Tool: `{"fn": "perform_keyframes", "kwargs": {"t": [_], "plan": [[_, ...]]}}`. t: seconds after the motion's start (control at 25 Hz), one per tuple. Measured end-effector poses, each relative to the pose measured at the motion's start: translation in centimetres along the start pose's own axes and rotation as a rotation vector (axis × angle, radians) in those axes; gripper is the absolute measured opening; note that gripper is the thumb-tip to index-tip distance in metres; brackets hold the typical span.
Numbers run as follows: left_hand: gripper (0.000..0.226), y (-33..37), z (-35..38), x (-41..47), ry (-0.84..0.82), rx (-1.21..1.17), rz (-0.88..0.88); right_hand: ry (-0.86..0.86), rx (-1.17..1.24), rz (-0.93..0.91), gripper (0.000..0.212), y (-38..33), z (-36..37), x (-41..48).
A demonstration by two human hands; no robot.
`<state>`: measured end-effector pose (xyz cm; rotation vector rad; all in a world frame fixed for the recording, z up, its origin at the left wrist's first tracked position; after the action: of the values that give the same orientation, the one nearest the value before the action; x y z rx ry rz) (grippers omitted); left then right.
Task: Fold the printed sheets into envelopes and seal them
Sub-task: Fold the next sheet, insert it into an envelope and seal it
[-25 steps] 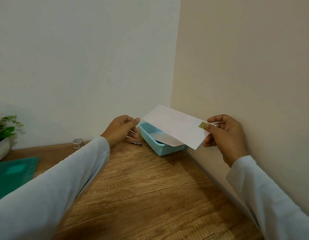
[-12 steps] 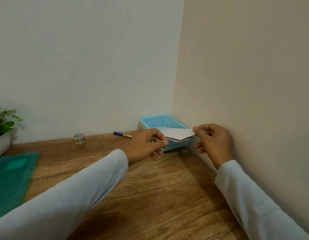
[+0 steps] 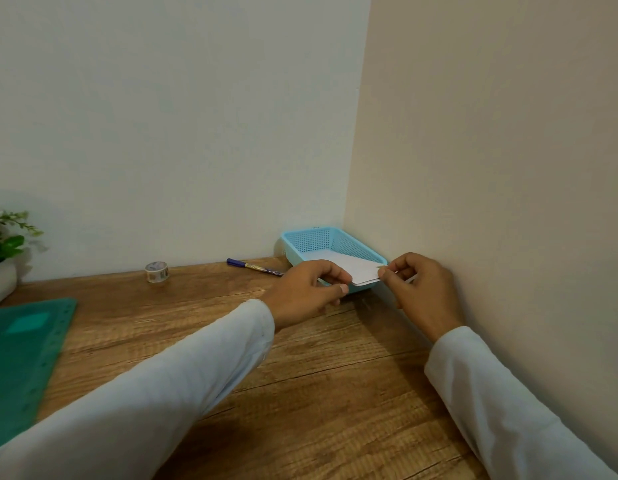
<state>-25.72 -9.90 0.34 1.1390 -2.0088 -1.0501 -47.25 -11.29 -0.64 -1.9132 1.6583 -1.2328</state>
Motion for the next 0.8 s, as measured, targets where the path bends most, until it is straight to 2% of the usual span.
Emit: {"fn": "perform_keyframes", "kwargs": {"t": [0.32, 0.4, 0.52, 0.68, 0.8], "plan": [[0.020, -0.4, -3.0, -2.4, 0.040, 0.031, 0.002, -0.003, 0.005, -0.104, 0.009, -3.7, -0.2, -0.3], [0.021, -0.9, -5.3, -4.2, 0.082, 0.062, -0.017, -0.054, -0.021, -0.155, 0.010, -5.8, 0.9, -0.3], [0.018, -2.7, -9.4, -8.4, 0.189, 0.239, -0.069, -0.202, -0.056, -0.247, 0.012, -9.5, 4.2, -0.4], [0.024, -7.2, -14.9, -15.6, 0.311, 0.480, -0.260, -0.469, -0.153, -0.340, 0.020, -12.6, 10.9, -1.1], [0.052, -11.8, -18.1, -20.7, 0.312, 0.731, -0.544, -0.653, -0.273, -0.390, 0.033, -13.7, 16.1, -2.1]]}}
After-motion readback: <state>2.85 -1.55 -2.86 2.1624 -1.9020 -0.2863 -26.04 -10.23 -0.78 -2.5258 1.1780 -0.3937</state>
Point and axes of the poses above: each hand's wrist, its own x-axis towards the middle knuckle, its own z-axis out of the palm, y = z × x, the point moved 4 cm from there along x, towards the middle knuckle, and after that the axes turned 10 degrees about -y, right-handed, at the moved point
